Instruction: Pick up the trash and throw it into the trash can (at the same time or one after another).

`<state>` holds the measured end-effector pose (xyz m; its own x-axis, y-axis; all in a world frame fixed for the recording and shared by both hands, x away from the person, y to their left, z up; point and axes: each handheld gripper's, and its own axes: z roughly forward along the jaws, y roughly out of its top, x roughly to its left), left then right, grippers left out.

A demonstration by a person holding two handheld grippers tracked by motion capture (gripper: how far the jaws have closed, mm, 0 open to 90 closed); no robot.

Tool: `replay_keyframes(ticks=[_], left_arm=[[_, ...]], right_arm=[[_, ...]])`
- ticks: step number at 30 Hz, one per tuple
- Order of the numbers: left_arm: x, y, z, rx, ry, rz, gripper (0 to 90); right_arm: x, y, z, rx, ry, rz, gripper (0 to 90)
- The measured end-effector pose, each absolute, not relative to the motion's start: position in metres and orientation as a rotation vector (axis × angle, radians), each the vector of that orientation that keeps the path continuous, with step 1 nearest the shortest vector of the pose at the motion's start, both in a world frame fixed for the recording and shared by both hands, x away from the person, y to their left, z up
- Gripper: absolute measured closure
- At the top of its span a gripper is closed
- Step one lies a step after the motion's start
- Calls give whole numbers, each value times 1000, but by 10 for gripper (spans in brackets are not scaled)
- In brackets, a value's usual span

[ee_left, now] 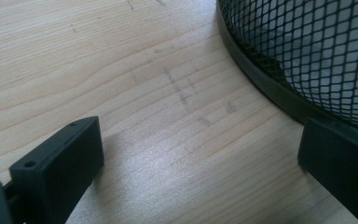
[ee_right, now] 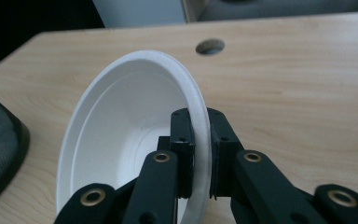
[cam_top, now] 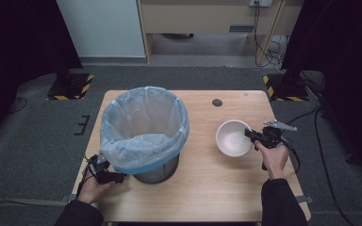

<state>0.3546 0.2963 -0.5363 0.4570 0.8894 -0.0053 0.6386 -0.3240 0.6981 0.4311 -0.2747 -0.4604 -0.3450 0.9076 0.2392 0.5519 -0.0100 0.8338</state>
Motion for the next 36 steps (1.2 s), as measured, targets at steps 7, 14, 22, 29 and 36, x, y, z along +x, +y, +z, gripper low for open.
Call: replay_keyframes(ticks=[7, 14, 22, 29, 36], left_arm=[[355, 296, -536, 2073, 1269, 510, 0], [355, 296, -536, 2074, 1269, 510, 0], [355, 296, -536, 2074, 1269, 510, 0], [355, 296, -536, 2074, 1269, 510, 0], [355, 296, -536, 2074, 1269, 510, 0]], right_arm=[[421, -289, -435, 1498, 1780, 1420, 832], [414, -296, -417, 1467, 1704, 1496, 832], [404, -298, -391, 1409, 1621, 1600, 832], [393, -296, -370, 1355, 1550, 1696, 832], [384, -294, -352, 1291, 1515, 1779, 832]])
